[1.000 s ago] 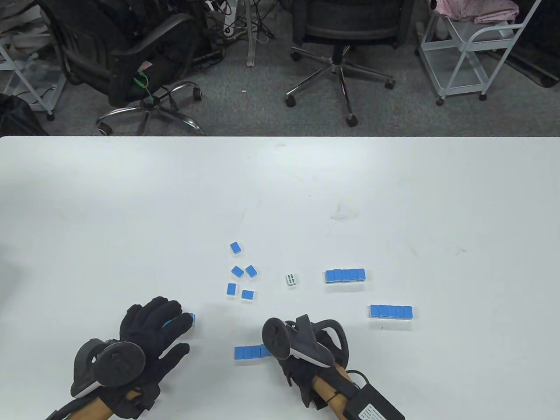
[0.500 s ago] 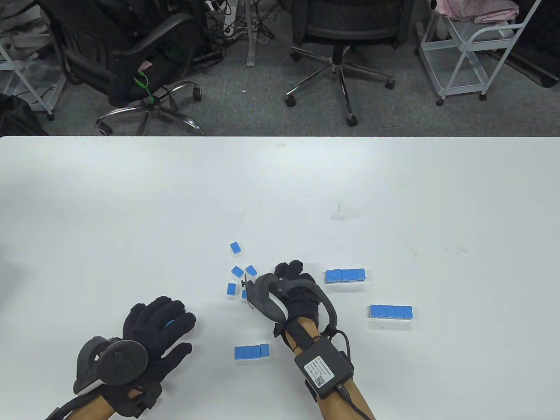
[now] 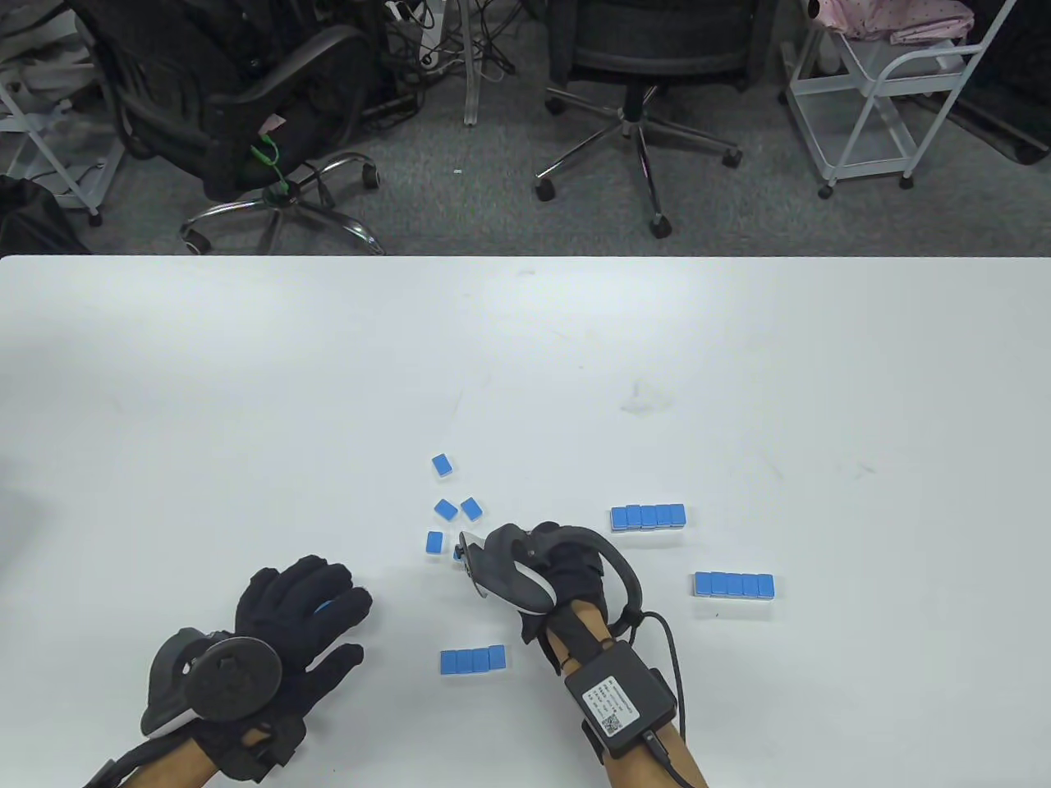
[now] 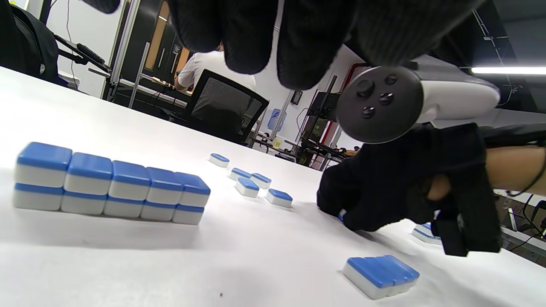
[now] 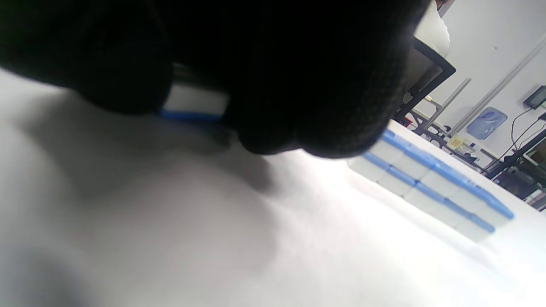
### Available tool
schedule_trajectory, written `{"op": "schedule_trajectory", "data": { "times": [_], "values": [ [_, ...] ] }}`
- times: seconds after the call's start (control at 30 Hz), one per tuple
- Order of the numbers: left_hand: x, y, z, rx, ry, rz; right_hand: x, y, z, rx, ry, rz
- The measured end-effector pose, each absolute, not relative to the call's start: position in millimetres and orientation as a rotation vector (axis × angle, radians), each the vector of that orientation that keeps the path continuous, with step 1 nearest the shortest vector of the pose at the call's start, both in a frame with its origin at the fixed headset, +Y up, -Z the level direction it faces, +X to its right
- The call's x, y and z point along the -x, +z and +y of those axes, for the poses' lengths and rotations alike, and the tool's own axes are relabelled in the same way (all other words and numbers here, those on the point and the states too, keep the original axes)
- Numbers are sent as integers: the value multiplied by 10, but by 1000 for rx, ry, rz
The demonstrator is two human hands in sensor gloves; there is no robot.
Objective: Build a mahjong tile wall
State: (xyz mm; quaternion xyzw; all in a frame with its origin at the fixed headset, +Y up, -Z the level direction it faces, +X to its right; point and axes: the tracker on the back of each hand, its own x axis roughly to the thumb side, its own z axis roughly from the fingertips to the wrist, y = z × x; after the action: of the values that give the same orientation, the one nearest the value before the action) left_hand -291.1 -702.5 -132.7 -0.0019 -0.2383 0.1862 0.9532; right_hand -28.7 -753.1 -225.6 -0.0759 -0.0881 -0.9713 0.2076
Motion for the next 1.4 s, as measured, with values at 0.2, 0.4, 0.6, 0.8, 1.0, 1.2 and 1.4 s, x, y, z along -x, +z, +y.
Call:
{"op": "schedule_trajectory", "data": {
  "times": [0.2,0.4,0.6,0.8,1.0,1.2,1.4],
  "values": [
    [2918,-1327,-7026,-1,378,-481,101,-2028,-7384,323,-2929,-289],
    [2920,-1344,-7034,5,379,-477,-85,-1856,-7299,424,-3117,-477],
    [2924,-1350,-7041,16,386,-472,-240,-1730,-7369,571,-3288,-581],
    [2918,-1351,-7048,27,390,-471,-186,-1657,-7393,645,-3263,-404],
    [2922,-1362,-7052,38,396,-468,-50,-1590,-7445,681,-3206,-302],
    [2919,-1375,-7061,54,405,-465,-25,-1565,-7474,688,-3179,-254],
    [2919,-1372,-7066,65,412,-461,-81,-1591,-7504,672,-3226,-352]
  ]
}}
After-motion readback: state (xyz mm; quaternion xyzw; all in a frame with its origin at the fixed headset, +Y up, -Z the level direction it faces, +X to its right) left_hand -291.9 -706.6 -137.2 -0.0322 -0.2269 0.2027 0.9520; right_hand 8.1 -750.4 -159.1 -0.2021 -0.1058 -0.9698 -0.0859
